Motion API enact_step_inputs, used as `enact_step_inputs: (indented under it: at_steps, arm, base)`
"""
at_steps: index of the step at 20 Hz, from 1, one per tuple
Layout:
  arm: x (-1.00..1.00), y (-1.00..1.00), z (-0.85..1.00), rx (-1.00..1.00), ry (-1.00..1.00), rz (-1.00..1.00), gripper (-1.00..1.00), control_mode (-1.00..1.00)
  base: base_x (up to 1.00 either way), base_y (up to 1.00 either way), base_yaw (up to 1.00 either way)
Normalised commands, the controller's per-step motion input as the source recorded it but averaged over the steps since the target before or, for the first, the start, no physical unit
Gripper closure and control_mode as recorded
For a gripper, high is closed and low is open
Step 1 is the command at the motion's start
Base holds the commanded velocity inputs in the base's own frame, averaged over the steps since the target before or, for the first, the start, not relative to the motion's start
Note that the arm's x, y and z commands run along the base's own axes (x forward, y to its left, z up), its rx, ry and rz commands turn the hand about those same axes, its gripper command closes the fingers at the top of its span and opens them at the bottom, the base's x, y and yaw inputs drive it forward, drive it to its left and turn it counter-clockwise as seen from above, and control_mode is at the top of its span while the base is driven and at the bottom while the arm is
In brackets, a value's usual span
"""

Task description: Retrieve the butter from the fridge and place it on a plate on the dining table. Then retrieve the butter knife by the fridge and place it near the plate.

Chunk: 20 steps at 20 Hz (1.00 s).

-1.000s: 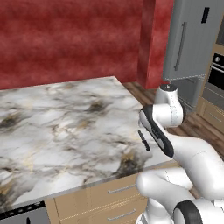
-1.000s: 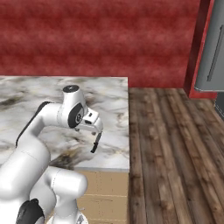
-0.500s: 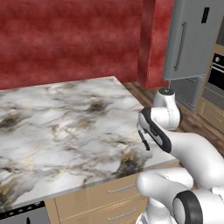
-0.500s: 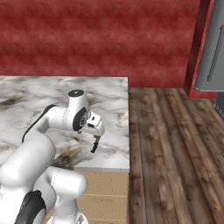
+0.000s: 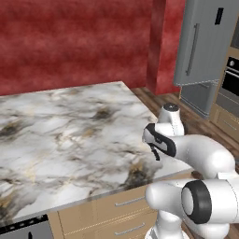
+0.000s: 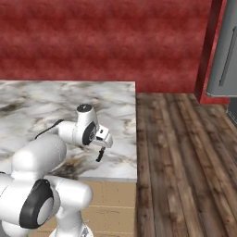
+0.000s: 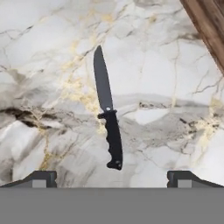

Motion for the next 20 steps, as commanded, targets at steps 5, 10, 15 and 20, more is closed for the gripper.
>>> enact_step_inputs:
  at_steps: [5, 10, 15, 20]
  arm:
    - [0.20, 0.00, -0.34, 0.00, 0.02, 0.00, -1.00, -1.00]
    - [0.00, 0.00, -0.31, 0.00, 0.03, 0.00, -1.00, -1.00]
    - [0.00, 0.00, -0.21, 0.00, 0.02, 0.00, -1.00, -1.00]
    - [0.00, 0.00, -0.28, 0.00, 0.01, 0.00, -1.00, -1.00]
  base:
    - [0.00, 0.00, 0.00]
    - [0.00, 0.00, 0.00]
    - [0.00, 0.00, 0.00]
    - [0.00, 0.00, 0.00]
